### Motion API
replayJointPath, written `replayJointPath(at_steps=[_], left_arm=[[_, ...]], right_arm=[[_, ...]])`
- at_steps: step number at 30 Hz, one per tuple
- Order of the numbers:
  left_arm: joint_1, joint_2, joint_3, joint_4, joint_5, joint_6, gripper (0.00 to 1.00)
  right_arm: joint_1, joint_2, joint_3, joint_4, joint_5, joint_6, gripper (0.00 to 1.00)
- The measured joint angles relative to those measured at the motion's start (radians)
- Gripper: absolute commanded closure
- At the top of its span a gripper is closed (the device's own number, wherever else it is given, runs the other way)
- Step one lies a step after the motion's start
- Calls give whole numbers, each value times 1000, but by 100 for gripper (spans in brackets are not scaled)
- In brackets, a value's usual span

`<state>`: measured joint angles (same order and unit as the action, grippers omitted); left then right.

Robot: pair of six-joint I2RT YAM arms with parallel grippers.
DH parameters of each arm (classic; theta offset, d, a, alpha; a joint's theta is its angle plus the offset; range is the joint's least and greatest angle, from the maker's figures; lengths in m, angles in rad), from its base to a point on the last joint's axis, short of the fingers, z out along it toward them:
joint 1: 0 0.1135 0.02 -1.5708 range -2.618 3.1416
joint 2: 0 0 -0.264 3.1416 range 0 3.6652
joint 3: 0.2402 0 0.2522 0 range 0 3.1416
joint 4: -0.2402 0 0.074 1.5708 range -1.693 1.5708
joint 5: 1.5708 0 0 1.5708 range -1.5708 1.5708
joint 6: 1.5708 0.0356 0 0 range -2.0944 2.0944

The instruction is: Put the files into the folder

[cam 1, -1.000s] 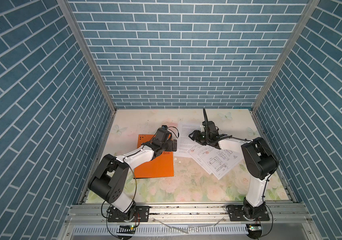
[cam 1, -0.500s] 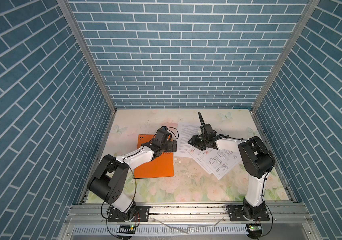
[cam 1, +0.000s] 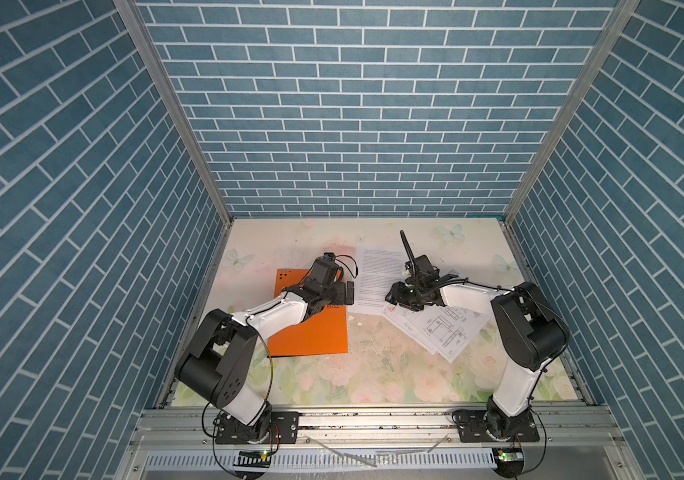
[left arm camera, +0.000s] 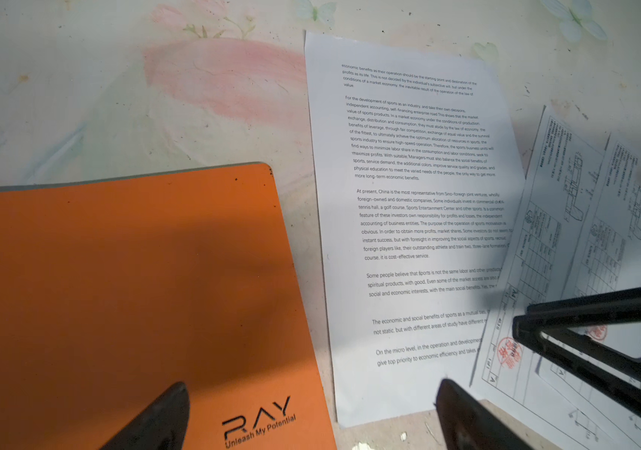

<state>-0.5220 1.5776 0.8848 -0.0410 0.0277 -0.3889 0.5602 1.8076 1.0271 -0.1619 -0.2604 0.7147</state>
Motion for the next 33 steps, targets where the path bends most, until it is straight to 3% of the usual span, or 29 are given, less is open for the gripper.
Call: replayJointPath(at_steps=[16,24,33], left_arm=[[-20,120,85,-18,90,-4,1],[-31,188,179,-55,109,-20,1],[-38,229,212,-109,105,-30,0]], right_arm=[[-69,-190,-148,-184,87,-137,37],[-72,-212,-129,-123,71,-124,35],[-72,-121,-20,-33,70,-112,34]])
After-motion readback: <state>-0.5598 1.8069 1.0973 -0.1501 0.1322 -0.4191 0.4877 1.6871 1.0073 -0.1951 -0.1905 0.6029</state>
